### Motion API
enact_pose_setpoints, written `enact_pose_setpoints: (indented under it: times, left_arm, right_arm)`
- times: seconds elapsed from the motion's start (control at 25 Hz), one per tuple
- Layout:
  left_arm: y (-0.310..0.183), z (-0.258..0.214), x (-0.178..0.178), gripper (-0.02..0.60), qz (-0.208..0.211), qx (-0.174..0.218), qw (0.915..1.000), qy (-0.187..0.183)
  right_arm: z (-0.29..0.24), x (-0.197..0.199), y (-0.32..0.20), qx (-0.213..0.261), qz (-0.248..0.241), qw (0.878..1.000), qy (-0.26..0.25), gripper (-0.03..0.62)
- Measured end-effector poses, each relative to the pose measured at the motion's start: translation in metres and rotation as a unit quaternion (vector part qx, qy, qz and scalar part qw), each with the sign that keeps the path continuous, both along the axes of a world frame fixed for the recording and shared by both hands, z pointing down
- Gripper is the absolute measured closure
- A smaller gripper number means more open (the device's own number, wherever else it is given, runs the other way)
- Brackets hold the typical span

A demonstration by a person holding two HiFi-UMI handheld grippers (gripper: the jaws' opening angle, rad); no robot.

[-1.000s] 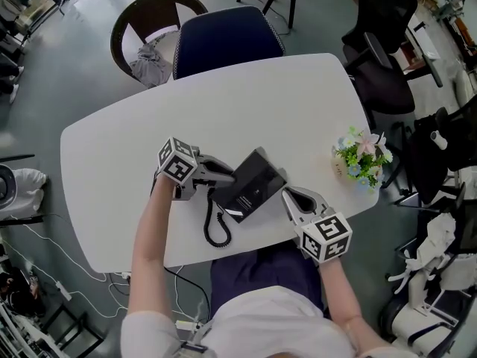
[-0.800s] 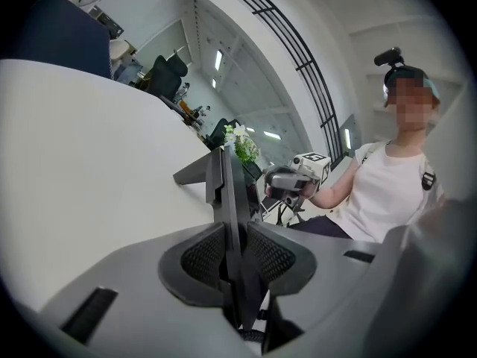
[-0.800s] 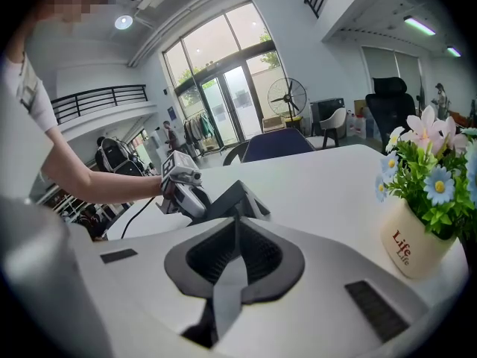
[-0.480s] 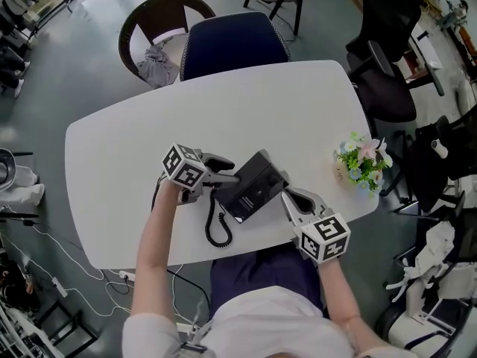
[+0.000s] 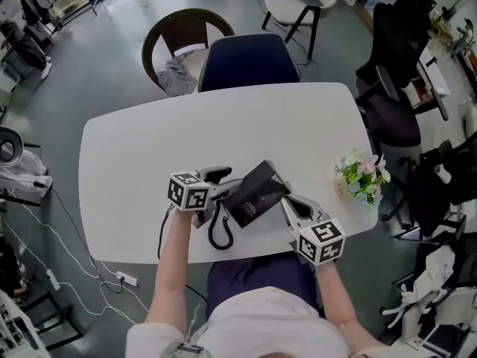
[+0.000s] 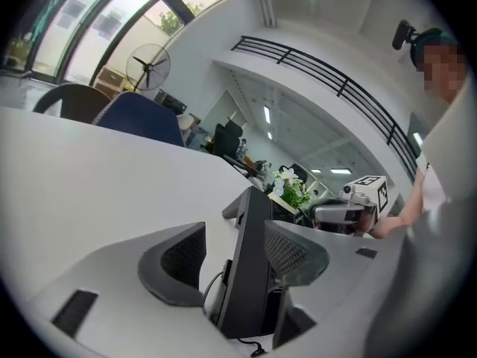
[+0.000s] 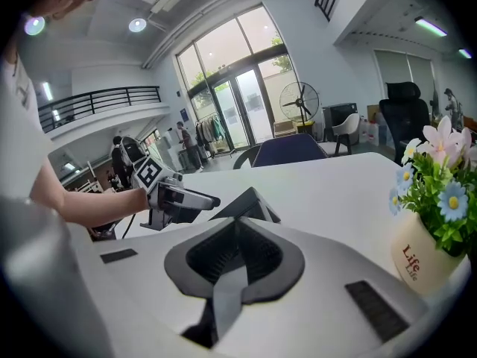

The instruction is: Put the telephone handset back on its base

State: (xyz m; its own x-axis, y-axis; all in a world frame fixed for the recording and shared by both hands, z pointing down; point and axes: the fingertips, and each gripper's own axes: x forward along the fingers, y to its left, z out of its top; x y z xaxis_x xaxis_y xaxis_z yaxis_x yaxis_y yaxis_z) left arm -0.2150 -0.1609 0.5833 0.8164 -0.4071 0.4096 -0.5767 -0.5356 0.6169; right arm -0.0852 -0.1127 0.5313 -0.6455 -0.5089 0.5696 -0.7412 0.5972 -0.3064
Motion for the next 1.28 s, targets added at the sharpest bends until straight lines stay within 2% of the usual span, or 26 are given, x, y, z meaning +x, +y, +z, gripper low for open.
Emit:
enact_pose_setpoints:
  times: [0.16, 0.32, 0.52, 0.72, 1.08, 1.28]
  left_arm:
    - [0.007, -0.005, -0.009, 0.328, -0.068, 0.025, 0.996, -0.052]
    - [0.019, -0.012, -0.005, 0.328, -0.099, 0.047, 0.9898, -0.091]
    - [0.03, -0.029, 0.002, 0.328, -0.168, 0.052, 0.9822, -0.065]
    - [0.034, -0.049, 0.006, 0.328, -0.218, 0.065, 0.9729, -0.043]
    - [0.046, -0.079, 0.007, 0.334, -0.286, 0.093, 0.9523, -0.052]
    - [0.051, -0.098, 0.013, 0.372, -0.315, 0.112, 0.9407, -0.057]
  right_arm:
    - [0.001, 0.001, 0.001, -0.002, -0.006, 1.0, -0.006, 0.553]
    - [-0.003, 0.001, -0.006, 0.007, -0.012, 1.0, -0.012, 0.553]
    - [-0.014, 0.001, -0.015, 0.022, -0.022, 0.999, -0.026, 0.553]
    - [-0.024, 0.0, -0.02, 0.026, -0.044, 0.998, -0.045, 0.553]
    - [-0.045, 0.003, -0.03, 0.046, -0.085, 0.994, -0.056, 0.553]
    - [-0.051, 0.007, -0.033, 0.047, -0.104, 0.992, -0.06, 0.553]
